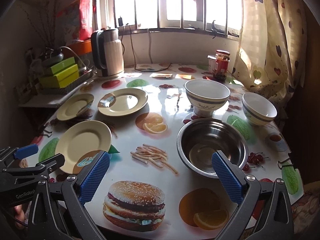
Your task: Organize plates and bowls
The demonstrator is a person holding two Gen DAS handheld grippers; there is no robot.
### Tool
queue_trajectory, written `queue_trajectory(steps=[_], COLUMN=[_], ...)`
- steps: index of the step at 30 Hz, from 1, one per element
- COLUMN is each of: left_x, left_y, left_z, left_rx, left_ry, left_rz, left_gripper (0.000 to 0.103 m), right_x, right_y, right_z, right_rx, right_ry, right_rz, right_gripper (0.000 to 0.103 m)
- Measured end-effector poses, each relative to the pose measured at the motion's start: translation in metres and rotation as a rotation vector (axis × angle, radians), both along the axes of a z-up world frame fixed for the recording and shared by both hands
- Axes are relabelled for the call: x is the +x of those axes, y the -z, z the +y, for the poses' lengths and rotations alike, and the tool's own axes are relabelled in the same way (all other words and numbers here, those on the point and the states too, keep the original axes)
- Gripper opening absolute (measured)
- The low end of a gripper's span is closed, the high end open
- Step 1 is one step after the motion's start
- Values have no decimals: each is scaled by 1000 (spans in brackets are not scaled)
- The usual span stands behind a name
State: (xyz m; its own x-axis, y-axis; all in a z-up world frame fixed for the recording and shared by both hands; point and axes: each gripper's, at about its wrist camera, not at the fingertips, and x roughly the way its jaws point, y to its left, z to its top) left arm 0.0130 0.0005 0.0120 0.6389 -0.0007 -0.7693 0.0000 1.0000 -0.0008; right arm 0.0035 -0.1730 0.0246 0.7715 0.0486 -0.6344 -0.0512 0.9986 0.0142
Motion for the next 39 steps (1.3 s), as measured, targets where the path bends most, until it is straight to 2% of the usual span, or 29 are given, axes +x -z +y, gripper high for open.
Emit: queue_trajectory(steps=[39], left_x=[14], left_y=[1], left_z=[12], left_rx=[4], left_ry=[-17], left_rz=[0], left_gripper=[82], right_x=[20], right_y=[4], right_z=[10], right_rx=[-23], right_ry=[5], right_rz=[24], right_gripper=[103])
